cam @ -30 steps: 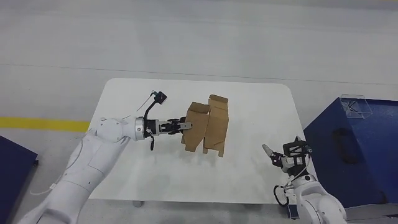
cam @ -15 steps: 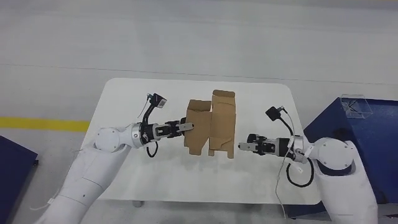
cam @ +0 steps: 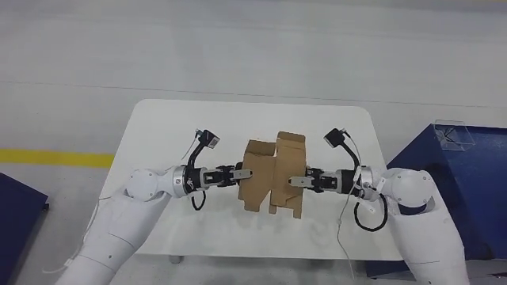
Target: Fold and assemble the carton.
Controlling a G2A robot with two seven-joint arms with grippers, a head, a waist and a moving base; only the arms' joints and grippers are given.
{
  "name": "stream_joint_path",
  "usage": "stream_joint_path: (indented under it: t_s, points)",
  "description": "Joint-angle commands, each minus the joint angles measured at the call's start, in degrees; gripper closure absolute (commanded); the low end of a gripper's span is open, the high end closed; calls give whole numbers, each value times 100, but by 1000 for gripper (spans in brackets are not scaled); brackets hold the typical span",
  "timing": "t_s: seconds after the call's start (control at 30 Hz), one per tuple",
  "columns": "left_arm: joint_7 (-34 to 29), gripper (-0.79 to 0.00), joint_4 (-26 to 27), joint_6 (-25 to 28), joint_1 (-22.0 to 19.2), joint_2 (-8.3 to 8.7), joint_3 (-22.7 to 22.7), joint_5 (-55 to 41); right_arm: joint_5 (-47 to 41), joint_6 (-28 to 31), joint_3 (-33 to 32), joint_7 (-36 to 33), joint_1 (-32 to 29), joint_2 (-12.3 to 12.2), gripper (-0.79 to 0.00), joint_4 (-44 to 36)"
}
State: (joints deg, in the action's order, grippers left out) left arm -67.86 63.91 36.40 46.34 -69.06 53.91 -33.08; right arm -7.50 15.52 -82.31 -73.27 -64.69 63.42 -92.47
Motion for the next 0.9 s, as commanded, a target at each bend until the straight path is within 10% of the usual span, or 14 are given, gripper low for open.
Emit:
stream_joint_path:
  t_s: [0.0,0.27,0.3,0.87]
  points:
    - [19,0,47,22,43,15,20,57,-84,4,61,-41,9,-7,0,36]
    - [-69,-80,191,-67,153,56,94,-71,-625,-122,139,-477,25,-61,0,256]
    - [-149,-785,210,-146,158,63,97,-135,-758,-131,143,-631,59,-70,0,297]
    - [-185,-785,-264,-215,588,479,1560,-756,-1044,-131,90,-880,135,-105,0,451]
